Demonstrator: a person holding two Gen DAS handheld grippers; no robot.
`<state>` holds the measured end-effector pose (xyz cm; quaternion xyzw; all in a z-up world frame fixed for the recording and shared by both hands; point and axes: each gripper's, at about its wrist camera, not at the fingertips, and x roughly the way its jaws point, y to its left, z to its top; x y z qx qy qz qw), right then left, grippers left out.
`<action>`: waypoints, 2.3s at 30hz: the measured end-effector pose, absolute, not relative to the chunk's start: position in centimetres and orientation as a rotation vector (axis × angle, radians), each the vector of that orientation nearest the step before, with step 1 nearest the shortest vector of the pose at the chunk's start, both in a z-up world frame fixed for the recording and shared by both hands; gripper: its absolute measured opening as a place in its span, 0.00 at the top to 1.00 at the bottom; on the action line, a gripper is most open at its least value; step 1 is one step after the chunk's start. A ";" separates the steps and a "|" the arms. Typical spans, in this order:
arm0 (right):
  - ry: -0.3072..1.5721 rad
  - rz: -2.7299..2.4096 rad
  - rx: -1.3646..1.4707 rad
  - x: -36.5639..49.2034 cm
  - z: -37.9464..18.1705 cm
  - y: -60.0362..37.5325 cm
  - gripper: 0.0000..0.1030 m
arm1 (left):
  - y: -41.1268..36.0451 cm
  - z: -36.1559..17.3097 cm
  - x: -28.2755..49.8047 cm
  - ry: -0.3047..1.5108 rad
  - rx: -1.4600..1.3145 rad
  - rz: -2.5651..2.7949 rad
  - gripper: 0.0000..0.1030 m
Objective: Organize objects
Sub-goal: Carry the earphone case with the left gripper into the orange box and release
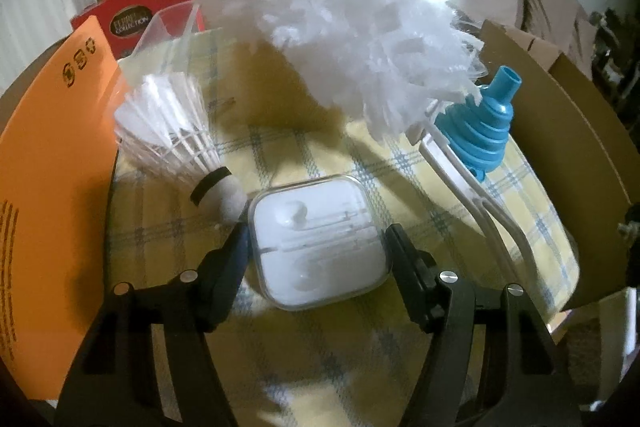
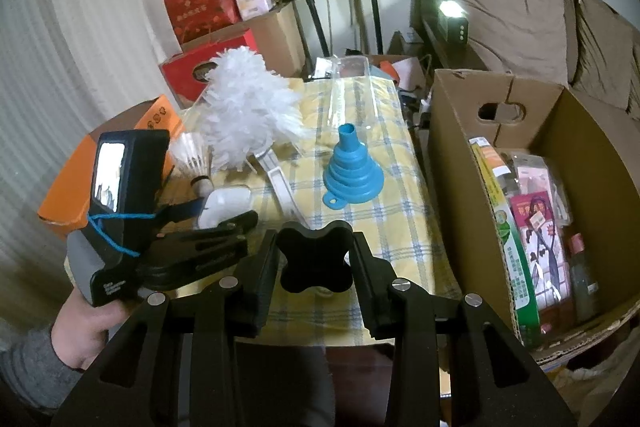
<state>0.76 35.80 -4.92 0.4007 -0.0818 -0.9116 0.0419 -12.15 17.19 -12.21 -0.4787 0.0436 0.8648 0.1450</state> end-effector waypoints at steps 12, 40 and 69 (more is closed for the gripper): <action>-0.175 -2.761 1.163 0.3 -2.9 33.0 0.65 | 13.8 -5.2 -8.8 0.013 -1.210 2.473 0.37; -0.035 -2.568 1.020 -4.5 0.9 20.1 0.65 | 0.0 -1.1 -11.5 -0.051 -1.270 2.586 0.37; -0.021 -2.542 1.070 -7.7 -0.4 18.5 0.65 | -1.3 -8.7 -18.7 -0.059 -1.675 2.298 0.35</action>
